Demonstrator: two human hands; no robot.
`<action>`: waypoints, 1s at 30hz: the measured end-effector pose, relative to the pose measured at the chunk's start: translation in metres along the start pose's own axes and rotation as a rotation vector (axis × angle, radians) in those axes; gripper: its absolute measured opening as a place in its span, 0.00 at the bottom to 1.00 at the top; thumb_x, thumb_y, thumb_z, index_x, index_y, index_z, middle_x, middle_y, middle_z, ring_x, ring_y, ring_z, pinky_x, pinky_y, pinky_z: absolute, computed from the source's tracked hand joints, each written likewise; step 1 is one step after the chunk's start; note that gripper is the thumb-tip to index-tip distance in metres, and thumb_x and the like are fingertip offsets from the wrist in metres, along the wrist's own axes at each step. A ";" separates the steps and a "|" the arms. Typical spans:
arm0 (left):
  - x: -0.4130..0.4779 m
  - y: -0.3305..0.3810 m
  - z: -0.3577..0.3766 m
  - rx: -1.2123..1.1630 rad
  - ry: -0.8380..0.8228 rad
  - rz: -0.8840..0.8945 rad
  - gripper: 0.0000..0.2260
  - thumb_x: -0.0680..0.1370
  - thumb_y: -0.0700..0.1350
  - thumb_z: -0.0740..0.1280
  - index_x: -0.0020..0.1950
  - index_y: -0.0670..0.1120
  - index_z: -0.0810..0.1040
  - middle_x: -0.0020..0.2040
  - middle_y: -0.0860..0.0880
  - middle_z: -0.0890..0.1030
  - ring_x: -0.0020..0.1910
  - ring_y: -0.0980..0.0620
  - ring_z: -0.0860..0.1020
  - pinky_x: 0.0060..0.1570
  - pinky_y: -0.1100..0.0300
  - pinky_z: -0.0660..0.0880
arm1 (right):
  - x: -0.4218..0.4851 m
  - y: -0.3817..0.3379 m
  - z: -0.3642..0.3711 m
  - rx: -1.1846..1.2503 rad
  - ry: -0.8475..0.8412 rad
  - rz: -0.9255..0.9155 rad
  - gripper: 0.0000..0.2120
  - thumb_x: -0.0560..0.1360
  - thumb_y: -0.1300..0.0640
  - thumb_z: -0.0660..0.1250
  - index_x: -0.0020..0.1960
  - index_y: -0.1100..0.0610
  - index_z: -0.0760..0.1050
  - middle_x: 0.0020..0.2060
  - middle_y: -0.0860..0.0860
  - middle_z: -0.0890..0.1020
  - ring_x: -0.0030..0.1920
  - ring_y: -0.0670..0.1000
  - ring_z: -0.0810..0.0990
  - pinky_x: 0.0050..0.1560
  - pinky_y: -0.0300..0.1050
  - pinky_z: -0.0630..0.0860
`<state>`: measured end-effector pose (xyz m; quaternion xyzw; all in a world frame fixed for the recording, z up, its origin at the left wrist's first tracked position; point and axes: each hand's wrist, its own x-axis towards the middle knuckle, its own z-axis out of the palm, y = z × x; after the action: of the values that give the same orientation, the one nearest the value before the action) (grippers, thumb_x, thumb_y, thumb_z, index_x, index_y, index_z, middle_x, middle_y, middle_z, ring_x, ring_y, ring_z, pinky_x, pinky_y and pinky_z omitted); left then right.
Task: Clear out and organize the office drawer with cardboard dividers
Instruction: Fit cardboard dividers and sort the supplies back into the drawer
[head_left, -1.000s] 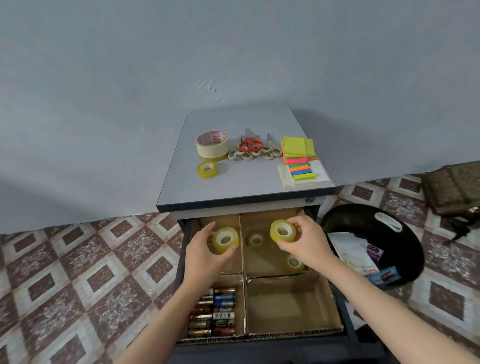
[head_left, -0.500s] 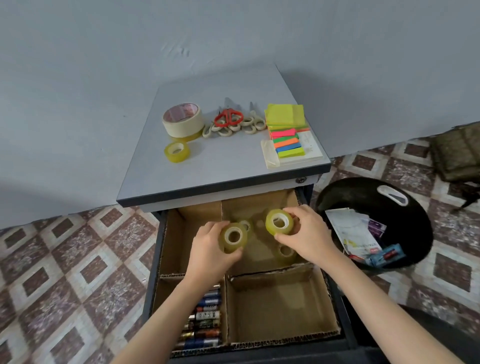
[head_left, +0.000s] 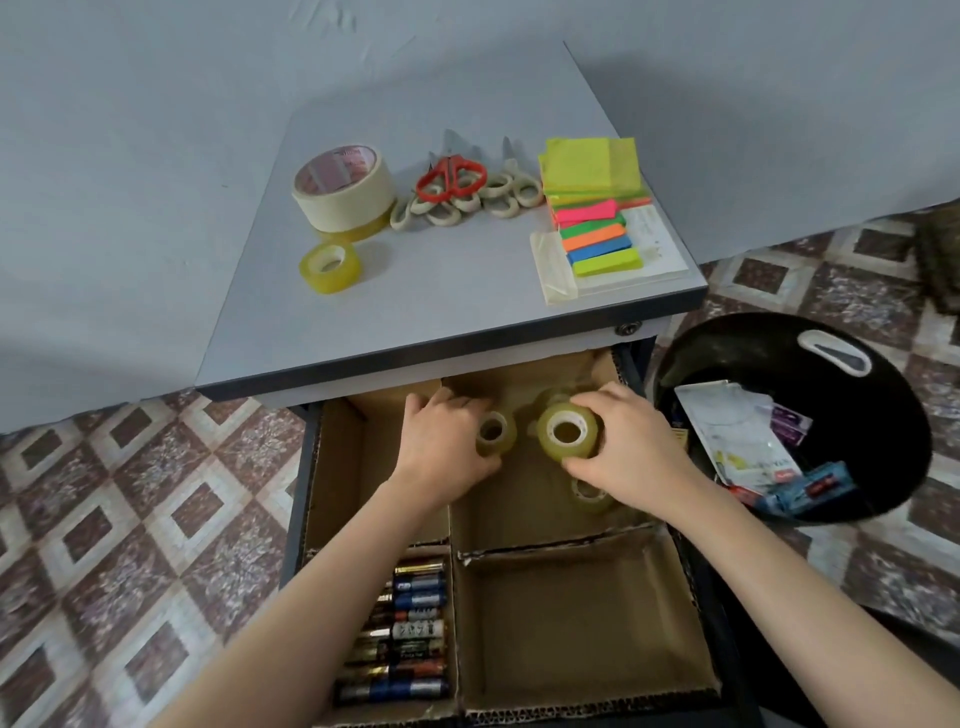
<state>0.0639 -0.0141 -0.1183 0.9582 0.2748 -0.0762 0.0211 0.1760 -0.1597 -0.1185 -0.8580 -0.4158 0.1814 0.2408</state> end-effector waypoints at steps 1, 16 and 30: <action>0.001 -0.001 0.001 0.017 -0.011 -0.001 0.26 0.76 0.55 0.64 0.72 0.51 0.64 0.68 0.51 0.71 0.71 0.50 0.62 0.70 0.50 0.53 | 0.000 0.001 0.000 -0.001 0.001 0.002 0.24 0.69 0.53 0.73 0.63 0.55 0.73 0.56 0.50 0.72 0.53 0.50 0.75 0.49 0.38 0.68; 0.017 0.003 0.015 0.059 -0.090 -0.017 0.27 0.78 0.50 0.63 0.75 0.49 0.57 0.70 0.48 0.69 0.73 0.47 0.59 0.71 0.47 0.53 | 0.007 0.006 -0.004 -0.044 -0.089 0.033 0.32 0.72 0.52 0.71 0.72 0.57 0.64 0.66 0.53 0.69 0.61 0.54 0.73 0.61 0.45 0.68; 0.018 0.003 0.020 0.107 -0.098 -0.010 0.24 0.78 0.49 0.65 0.72 0.47 0.63 0.70 0.47 0.69 0.72 0.46 0.60 0.69 0.49 0.60 | 0.011 0.008 -0.001 -0.078 -0.086 0.025 0.32 0.73 0.53 0.71 0.72 0.56 0.63 0.67 0.53 0.68 0.62 0.55 0.73 0.63 0.46 0.68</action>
<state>0.0777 -0.0084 -0.1413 0.9517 0.2739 -0.1377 -0.0172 0.1880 -0.1558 -0.1237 -0.8633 -0.4218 0.2048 0.1867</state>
